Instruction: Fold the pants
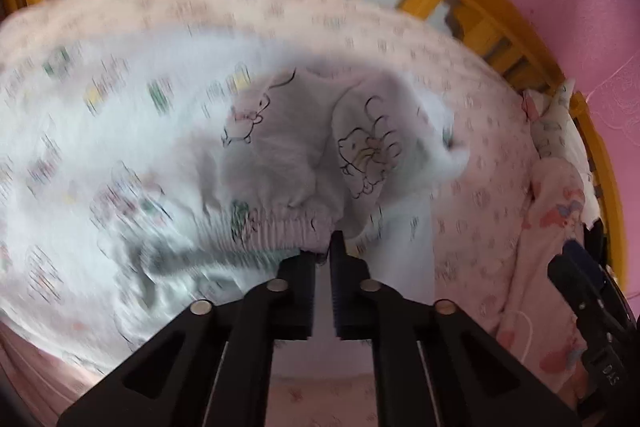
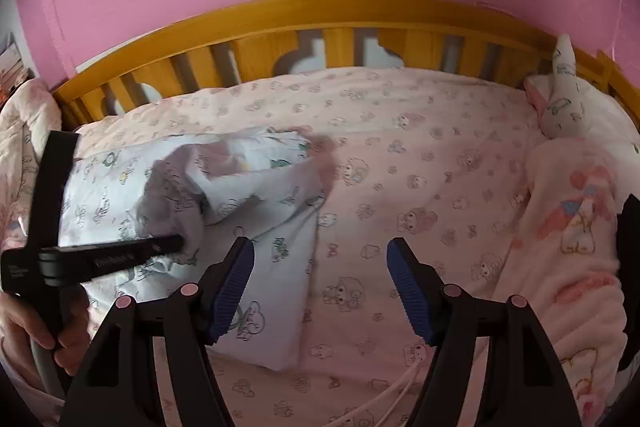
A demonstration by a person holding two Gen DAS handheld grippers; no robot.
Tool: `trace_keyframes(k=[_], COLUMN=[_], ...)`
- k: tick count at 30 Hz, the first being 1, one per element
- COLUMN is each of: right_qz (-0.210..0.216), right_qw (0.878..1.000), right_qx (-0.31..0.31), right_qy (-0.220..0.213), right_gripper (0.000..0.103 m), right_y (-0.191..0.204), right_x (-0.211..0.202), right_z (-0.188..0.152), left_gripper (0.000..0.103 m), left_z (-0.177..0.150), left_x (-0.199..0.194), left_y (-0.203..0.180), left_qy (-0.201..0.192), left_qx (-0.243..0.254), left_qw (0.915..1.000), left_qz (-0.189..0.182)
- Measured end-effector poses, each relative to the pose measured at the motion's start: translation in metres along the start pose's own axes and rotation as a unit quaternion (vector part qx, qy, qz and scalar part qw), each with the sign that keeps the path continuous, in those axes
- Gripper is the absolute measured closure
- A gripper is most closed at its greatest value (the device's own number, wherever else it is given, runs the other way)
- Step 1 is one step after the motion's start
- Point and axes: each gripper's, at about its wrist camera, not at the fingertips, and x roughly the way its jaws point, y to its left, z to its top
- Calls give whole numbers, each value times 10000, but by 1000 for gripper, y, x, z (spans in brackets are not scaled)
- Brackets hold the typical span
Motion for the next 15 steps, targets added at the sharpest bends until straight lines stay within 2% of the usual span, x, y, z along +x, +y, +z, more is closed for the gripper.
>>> trace_keyframes(k=[2,4,8,11,15], right_qz=[-55,-89,-175,-289,-395], right_qw=[10000,10000,9998,9993,9987], right_qx=[20,9,-112,-244,-318], right_qy=[0,-29,-52,-72,-94], right_gripper=[32,32,32,32,32], right_y=[-3,-2,2,6,7], right_x=[2,1,2,2,3], right_z=[1,1,1,0,0], left_gripper=[99,99,99,99,93], left_z=[10,24,60,84,91], left_x=[-15,-24,-26,-17,-22], left_y=[0,2,19,35,54], left_qy=[-393,-601,-873,-894,-749], left_qx=[116,204,122,122,-24], left_qw=[9990,9968,9903,9826,9846], left_qz=[194,480,1076,1623,1577])
